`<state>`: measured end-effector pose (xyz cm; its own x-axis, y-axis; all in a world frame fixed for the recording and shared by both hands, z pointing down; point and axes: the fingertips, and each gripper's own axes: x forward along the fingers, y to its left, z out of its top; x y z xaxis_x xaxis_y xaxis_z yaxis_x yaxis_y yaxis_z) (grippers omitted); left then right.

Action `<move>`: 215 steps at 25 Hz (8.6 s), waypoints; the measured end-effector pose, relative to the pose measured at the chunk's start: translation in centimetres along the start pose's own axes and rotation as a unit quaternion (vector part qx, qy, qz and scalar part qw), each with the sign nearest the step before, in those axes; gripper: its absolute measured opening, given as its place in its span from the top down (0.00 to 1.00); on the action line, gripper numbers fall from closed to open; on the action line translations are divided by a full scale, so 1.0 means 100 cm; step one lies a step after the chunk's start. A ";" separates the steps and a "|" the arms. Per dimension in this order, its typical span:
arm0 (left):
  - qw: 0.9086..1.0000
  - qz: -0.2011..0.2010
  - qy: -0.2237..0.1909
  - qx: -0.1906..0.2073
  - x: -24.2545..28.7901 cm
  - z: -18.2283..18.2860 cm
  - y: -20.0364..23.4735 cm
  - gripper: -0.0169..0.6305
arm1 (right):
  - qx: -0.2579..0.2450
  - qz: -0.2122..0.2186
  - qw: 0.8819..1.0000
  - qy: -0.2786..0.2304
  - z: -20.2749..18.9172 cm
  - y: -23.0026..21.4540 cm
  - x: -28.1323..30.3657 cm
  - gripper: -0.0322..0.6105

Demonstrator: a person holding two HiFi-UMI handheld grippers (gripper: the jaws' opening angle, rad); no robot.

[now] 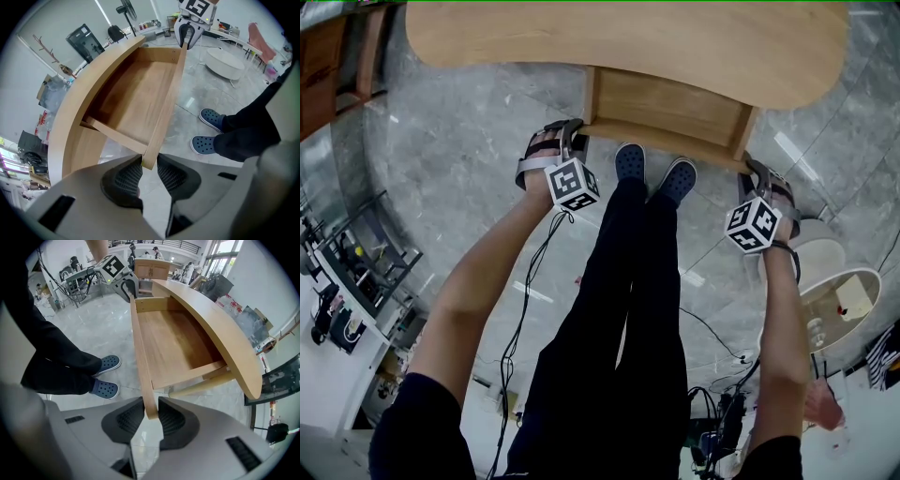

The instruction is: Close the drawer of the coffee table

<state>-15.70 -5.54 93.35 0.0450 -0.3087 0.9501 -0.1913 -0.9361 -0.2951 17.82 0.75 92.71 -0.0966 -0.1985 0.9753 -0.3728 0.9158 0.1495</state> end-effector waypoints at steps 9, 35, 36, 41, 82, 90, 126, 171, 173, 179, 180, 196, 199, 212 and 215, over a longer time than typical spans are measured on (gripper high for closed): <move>1.000 0.010 -0.005 -0.001 -0.006 0.003 0.005 0.79 | -0.001 0.007 1.000 -0.006 0.001 -0.005 -0.008 0.80; 0.998 0.029 -0.015 -0.050 0.004 0.021 0.054 0.77 | 0.047 -0.016 0.998 -0.025 0.012 -0.056 -0.005 0.78; 0.998 0.029 -0.015 -0.051 0.005 0.020 0.054 0.77 | 0.048 -0.016 0.998 -0.025 0.012 -0.056 -0.005 0.78; 0.998 0.030 -0.014 -0.062 0.006 0.019 0.053 0.77 | 0.054 -0.018 0.998 -0.024 0.012 -0.055 -0.003 0.78; 0.945 0.019 -0.030 -0.326 0.010 0.019 0.081 0.78 | 0.212 -0.055 0.975 -0.046 0.015 -0.083 -0.006 0.72; 0.923 0.000 -0.037 -0.383 0.013 0.023 0.082 0.80 | 0.279 -0.068 0.957 -0.043 0.010 -0.095 -0.004 0.69; 0.879 0.014 -0.040 -0.475 0.024 0.031 0.115 0.81 | 0.359 -0.080 0.928 -0.062 0.014 -0.126 0.002 0.68; 0.865 0.022 -0.077 -0.496 0.035 0.041 0.139 0.82 | 0.389 -0.086 0.915 -0.068 0.019 -0.153 0.011 0.67; 0.864 0.022 -0.077 -0.497 0.035 0.040 0.139 0.82 | 0.391 -0.088 0.914 -0.068 0.019 -0.153 0.011 0.67; 0.851 0.019 -0.079 -0.519 0.038 0.043 0.145 0.82 | 0.407 -0.094 0.906 -0.071 0.019 -0.162 0.012 0.67; 0.848 0.019 -0.079 -0.525 0.038 0.044 0.146 0.82 | 0.411 -0.093 0.904 -0.072 0.019 -0.164 0.013 0.67; 0.849 0.025 -0.085 -0.521 0.037 0.043 0.148 0.82 | 0.434 -0.089 0.892 -0.087 0.018 -0.163 0.011 0.67; 0.849 0.028 -0.089 -0.520 0.034 0.042 0.146 0.82 | 0.444 -0.091 0.887 -0.087 0.015 -0.161 0.011 0.68; 0.850 0.028 -0.097 -0.516 0.013 0.047 0.128 0.82 | 0.451 -0.086 0.882 -0.107 0.020 -0.137 -0.010 0.71; 0.852 0.027 -0.101 -0.513 0.002 0.050 0.121 0.82 | 0.450 -0.083 0.882 -0.115 0.024 -0.127 -0.020 0.71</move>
<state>-13.05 -17.72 89.45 0.1561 -0.4666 0.8706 -0.9501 -0.3118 0.0033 20.54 -11.34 88.47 -0.1178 -0.4630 0.8785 -0.9709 0.2395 -0.0039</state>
